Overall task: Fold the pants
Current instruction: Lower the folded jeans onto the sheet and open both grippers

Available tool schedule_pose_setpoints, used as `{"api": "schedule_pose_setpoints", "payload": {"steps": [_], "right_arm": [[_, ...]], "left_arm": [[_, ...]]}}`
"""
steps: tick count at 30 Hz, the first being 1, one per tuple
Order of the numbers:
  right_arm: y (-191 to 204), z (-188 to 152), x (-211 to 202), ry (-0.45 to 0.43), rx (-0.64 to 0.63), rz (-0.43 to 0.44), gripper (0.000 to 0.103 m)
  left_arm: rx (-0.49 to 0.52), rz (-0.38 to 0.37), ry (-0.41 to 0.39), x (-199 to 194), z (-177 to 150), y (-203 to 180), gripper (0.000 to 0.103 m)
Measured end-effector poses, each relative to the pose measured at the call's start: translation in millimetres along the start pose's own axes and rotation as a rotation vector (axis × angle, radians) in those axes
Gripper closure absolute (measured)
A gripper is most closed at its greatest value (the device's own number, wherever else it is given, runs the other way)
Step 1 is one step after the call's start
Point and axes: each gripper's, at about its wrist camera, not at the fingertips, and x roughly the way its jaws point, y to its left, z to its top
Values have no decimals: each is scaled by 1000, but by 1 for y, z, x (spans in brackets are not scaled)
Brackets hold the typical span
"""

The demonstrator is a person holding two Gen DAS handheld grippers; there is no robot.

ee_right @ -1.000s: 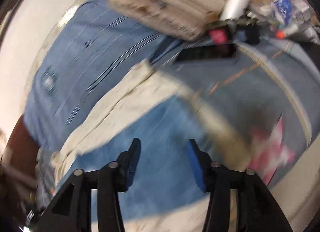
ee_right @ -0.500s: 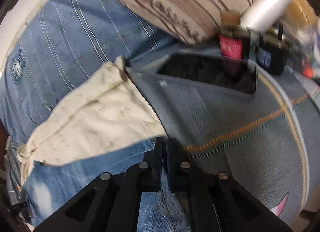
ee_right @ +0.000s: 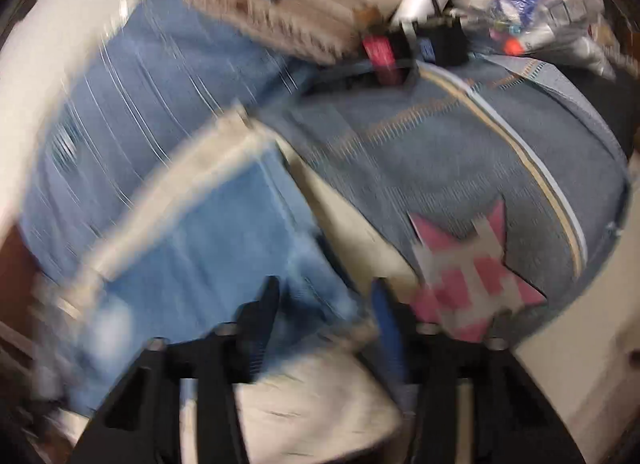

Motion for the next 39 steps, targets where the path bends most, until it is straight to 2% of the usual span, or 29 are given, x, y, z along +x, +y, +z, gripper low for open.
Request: {"api": "schedule_pose_setpoints", "payload": {"steps": [1, 2, 5, 6, 7, 11, 13, 15, 18, 21, 24, 28, 30, 31, 35, 39], "right_arm": [[-4, -2, -10, -31, 40, 20, 65], [-8, -2, -16, -38, 78, 46, 64], [-34, -11, -52, -126, 251, 243, 58], [-41, -15, -57, -127, 290, 295, 51], [-45, -19, -58, -124, 314, 324, 50], [-55, -37, -36, -69, 425, 468, 49], [-58, -43, -23, -67, 471, 542, 49], [-57, -43, -14, -78, 492, 552, 49], [-55, -40, -1, -85, 517, 519, 51], [-49, -37, -2, -119, 507, 530, 43], [-46, -37, 2, -164, 497, 628, 43], [-40, -41, 9, -188, 430, 609, 45], [-36, -45, 6, -206, 375, 605, 45], [-33, -47, 5, -214, 347, 596, 45], [-27, -52, 4, -234, 301, 576, 44], [-30, -59, 2, -260, 311, 600, 44]], "left_arm": [[31, 58, -5, 2, -2, -5, 48], [51, 63, 1, -2, -3, -8, 49], [39, 14, -47, -34, -10, -2, 49], [51, 8, -73, -47, -10, -2, 49], [66, 0, -94, -59, -9, -4, 49], [138, -74, -125, -85, 14, -35, 29], [196, -115, -123, -85, 32, -68, 27], [273, -166, -87, -74, 56, -110, 25], [406, -218, -19, -52, 88, -179, 24], [514, -223, 38, -23, 115, -245, 24], [595, -259, 129, 13, 140, -325, 24], [632, -293, 201, 54, 162, -405, 24], [634, -292, 218, 73, 169, -436, 24], [635, -254, 253, 82, 171, -447, 24], [692, -229, 343, 121, 167, -481, 24], [801, -285, 427, 134, 142, -499, 22]]}}
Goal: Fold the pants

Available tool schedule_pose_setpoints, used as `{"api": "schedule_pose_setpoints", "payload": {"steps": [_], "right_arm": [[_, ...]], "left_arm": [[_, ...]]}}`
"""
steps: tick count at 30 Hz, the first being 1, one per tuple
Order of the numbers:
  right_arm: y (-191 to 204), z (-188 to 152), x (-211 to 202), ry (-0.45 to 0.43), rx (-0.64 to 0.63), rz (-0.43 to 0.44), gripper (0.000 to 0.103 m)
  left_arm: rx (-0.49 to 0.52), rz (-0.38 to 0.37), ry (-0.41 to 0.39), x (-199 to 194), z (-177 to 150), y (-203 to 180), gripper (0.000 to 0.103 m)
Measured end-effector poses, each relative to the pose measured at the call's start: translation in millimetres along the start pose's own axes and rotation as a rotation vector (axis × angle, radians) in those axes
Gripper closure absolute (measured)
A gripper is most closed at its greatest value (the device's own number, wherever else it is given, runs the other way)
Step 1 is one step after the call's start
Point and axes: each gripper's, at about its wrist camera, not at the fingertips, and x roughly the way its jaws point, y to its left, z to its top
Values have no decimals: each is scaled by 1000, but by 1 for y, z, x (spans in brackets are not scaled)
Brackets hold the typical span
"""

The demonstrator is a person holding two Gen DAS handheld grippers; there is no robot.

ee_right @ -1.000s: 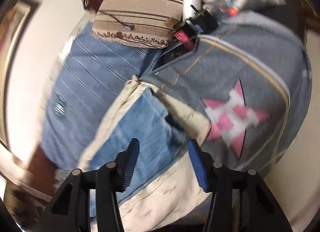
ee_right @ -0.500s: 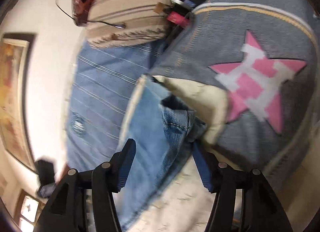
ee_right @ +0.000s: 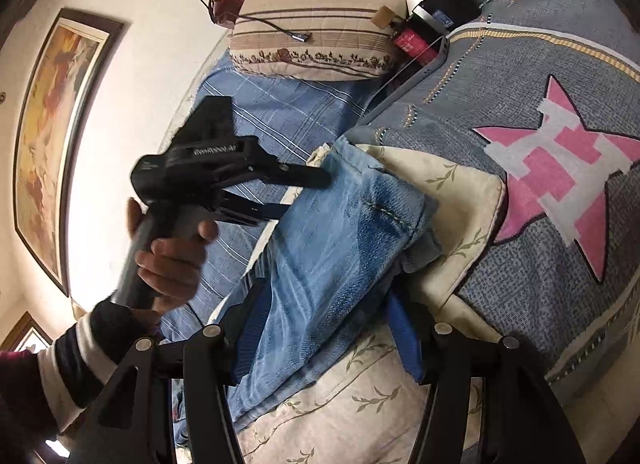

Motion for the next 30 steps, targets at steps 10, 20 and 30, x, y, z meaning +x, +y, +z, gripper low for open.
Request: {"api": "schedule_pose_setpoints", "payload": {"steps": [10, 20, 30], "right_arm": [[-23, 8, 4, -23, 213, 62, 90], [105, 5, -14, 14, -250, -59, 90], [190, -96, 55, 316, -566, -131, 76]], "left_arm": [[141, 98, -173, -25, -21, -29, 94], [53, 2, -361, -121, -94, -6, 95], [-267, 96, -325, -119, -196, 88, 85]]}}
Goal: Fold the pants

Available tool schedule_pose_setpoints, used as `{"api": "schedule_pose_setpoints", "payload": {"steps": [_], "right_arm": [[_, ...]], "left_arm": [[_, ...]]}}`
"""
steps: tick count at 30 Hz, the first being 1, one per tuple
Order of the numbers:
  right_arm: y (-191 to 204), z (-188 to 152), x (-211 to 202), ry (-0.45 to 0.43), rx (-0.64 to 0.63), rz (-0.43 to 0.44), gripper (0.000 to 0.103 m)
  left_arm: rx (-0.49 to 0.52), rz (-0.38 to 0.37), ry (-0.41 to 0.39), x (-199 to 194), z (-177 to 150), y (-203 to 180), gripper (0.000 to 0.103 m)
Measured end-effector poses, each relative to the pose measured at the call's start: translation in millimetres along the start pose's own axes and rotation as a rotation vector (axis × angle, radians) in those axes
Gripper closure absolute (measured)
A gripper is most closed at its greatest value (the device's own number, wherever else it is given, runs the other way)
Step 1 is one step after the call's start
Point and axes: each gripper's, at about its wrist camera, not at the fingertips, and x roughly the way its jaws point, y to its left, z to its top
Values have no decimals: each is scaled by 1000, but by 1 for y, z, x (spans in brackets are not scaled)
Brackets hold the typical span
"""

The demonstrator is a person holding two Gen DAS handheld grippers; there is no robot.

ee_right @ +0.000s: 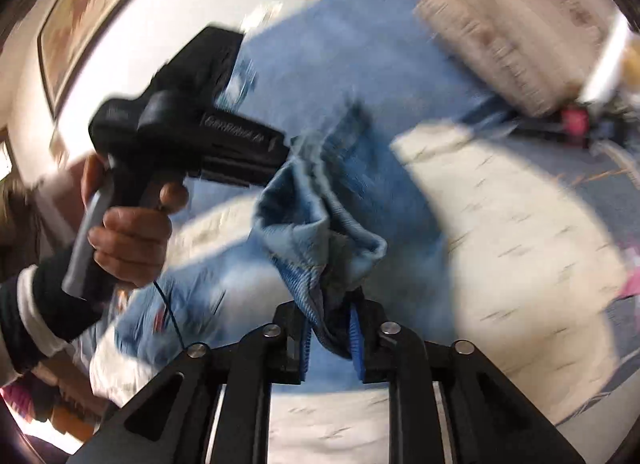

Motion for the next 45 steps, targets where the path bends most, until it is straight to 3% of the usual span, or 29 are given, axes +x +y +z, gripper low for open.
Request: {"api": "schedule_pose_setpoints", "payload": {"steps": [2, 5, 8, 10, 12, 14, 17, 20, 23, 26, 28, 29, 30, 32, 34, 37, 41, 43, 45], "right_arm": [[16, -6, 22, 79, -34, -16, 64], [37, -17, 40, 185, -75, -26, 55], [45, -15, 24, 176, -53, 41, 52], [41, -12, 3, 139, -14, 72, 46], [28, -12, -18, 86, 76, 94, 34], [3, -15, -30, 69, 213, 115, 34], [-32, -23, -26, 71, 449, 192, 34], [-50, -34, -17, 76, 580, 268, 34], [-67, -42, 4, 57, 711, 372, 34], [-86, -47, 19, 50, 812, 382, 39], [-95, -51, 31, 42, 875, 406, 57], [-98, -49, 35, 51, 884, 397, 83], [-99, -46, 37, 56, 877, 405, 96], [-94, -39, 29, 31, 862, 450, 96], [-84, -30, 20, 16, 822, 517, 96], [-69, -30, 29, 81, 783, 556, 96], [-57, -52, 74, 245, 796, 505, 92], [-53, -58, 84, 286, 771, 434, 92], [-48, -48, 74, 311, 720, 426, 80]], "left_arm": [[-107, 45, 47, 8, -19, 33, 85], [-324, -16, 126, 14, -53, 85, 85], [-436, -79, 117, 6, -79, 111, 85], [-463, -121, 87, -2, -93, 114, 78], [-476, -167, 56, -6, -100, 108, 57], [-478, -196, 28, -5, -104, 100, 46], [-483, -217, 44, 10, -97, 83, 44], [-511, -224, 80, 20, -96, 78, 44], [-532, -226, 54, 22, -94, 69, 34], [-537, -308, 82, 31, -89, 56, 34], [-506, -262, 83, 33, -86, 47, 43], [-485, -234, 84, 34, -84, 43, 62], [-480, -238, 98, 36, -83, 41, 85], [-515, -306, 97, 28, -86, 43, 85], [-494, -309, 30, 6, -91, 42, 85], [-509, -289, -6, -10, -109, 52, 84], [-574, -148, 4, 5, -133, 77, 83], [-607, -181, 15, 15, -138, 87, 83], [-610, -213, 16, 6, -139, 91, 81]]}}
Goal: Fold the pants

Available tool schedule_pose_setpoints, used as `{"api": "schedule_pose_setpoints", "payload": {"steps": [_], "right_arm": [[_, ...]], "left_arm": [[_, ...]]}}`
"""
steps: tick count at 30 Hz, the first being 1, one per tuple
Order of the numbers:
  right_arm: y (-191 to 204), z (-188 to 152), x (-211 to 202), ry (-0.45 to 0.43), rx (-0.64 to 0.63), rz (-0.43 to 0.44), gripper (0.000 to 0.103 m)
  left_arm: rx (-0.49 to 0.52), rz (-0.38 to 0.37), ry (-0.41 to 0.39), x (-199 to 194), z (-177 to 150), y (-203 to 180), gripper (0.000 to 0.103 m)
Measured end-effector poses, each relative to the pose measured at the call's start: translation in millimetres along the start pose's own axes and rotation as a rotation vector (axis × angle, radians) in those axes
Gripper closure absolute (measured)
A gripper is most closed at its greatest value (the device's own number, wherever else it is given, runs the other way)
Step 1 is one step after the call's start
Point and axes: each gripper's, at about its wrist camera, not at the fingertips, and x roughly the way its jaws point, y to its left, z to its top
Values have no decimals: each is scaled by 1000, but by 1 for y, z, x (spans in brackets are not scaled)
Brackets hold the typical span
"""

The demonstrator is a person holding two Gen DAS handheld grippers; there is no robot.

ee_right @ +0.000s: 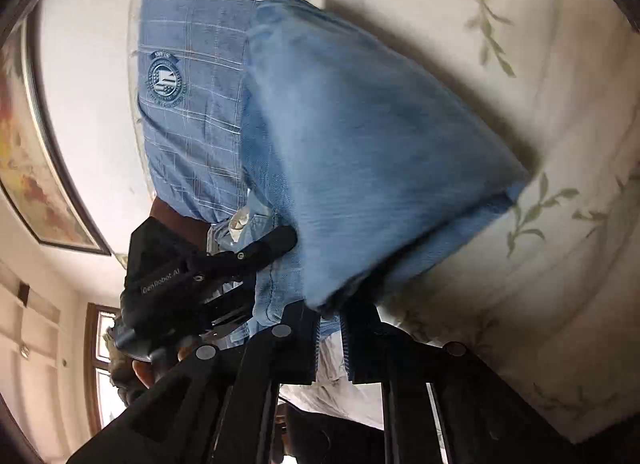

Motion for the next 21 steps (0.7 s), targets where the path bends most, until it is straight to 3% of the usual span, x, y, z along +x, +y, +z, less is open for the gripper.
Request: {"api": "schedule_pose_setpoints", "payload": {"steps": [2, 4, 5, 6, 8, 10, 15, 16, 17, 18, 20, 21], "right_arm": [[26, -4, -18, 44, -132, -61, 71], [56, -8, -46, 37, -287, -57, 71], [73, -3, -65, -15, -350, -47, 69], [83, 8, -77, -76, -376, -47, 60], [93, 38, -96, -200, -423, -79, 43], [88, 69, -93, -225, -401, -145, 43], [56, 144, -39, -154, -317, -259, 43], [49, 154, -24, -110, -290, -260, 45], [46, 159, -16, -76, -275, -242, 74], [52, 160, -12, -59, -304, -243, 84], [86, 150, -22, -146, -519, -281, 87], [96, 146, -24, -191, -602, -331, 87]], "left_arm": [[49, 7, -46, -17, -1, -4, 81], [72, -2, -108, -38, -3, 0, 79], [56, -38, -139, -48, -1, 3, 70], [33, -66, -160, -55, 3, 5, 56], [9, -69, -183, -57, 16, 8, 46], [-5, -55, -165, -46, 30, 3, 46], [-41, -60, -87, -9, 52, -10, 48], [-37, -52, -66, -2, 53, -14, 50], [-26, -48, -51, 2, 53, -21, 68], [-1, -56, -40, 3, 53, -28, 88], [36, -60, -70, -7, 49, -36, 90], [65, -14, -127, -12, 49, -41, 90]]}}
